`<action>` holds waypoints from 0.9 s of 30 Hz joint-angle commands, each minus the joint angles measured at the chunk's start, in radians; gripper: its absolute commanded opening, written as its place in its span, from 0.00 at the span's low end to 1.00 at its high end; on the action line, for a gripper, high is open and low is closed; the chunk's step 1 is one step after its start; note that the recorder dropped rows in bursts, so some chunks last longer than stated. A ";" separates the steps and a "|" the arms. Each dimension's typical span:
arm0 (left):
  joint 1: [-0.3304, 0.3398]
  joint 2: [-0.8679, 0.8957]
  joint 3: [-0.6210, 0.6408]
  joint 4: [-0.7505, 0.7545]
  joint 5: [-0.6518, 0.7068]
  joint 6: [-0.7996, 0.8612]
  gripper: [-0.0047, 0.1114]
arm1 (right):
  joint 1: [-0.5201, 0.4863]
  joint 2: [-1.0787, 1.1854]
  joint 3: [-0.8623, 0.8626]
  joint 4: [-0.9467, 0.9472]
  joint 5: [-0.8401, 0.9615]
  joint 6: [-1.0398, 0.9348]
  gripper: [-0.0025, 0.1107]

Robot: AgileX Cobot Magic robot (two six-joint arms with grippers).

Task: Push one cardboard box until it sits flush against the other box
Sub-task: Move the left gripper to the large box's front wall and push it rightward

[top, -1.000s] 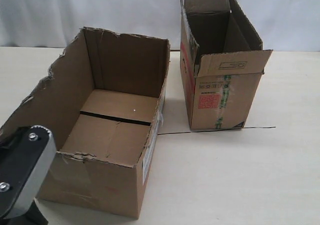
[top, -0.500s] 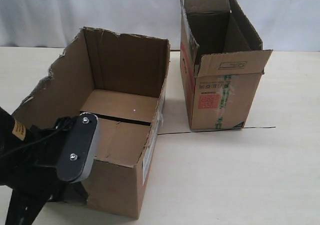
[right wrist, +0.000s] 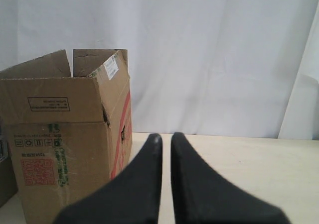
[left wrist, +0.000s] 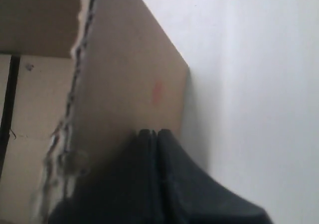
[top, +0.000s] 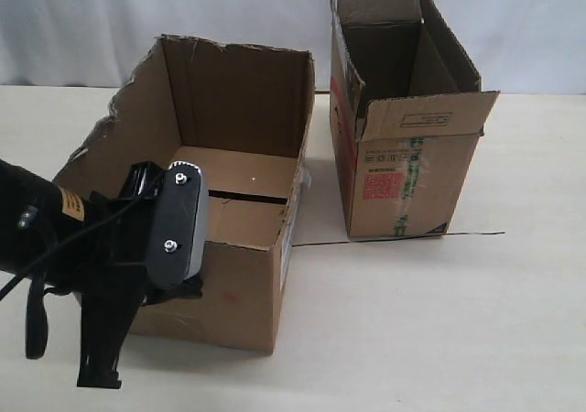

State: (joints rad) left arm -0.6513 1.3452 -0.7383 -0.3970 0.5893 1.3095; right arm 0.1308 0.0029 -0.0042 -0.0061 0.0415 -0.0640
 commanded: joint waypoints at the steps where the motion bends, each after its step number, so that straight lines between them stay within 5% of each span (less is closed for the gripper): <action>1: -0.002 0.058 0.003 0.003 -0.118 0.014 0.04 | 0.000 -0.003 0.004 -0.001 0.002 -0.002 0.07; 9: 0.009 0.133 -0.003 0.003 -0.261 0.066 0.04 | 0.000 -0.003 0.004 -0.001 0.002 -0.002 0.07; 18: 0.100 0.215 -0.116 -0.008 -0.257 0.114 0.04 | 0.000 -0.003 0.004 -0.001 0.002 -0.001 0.07; 27: 0.106 0.331 -0.246 -0.008 -0.222 0.133 0.04 | 0.000 -0.003 0.004 -0.001 0.002 -0.001 0.07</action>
State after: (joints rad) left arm -0.5468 1.6595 -0.9601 -0.3970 0.3724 1.4401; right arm 0.1308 0.0029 -0.0042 -0.0061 0.0415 -0.0640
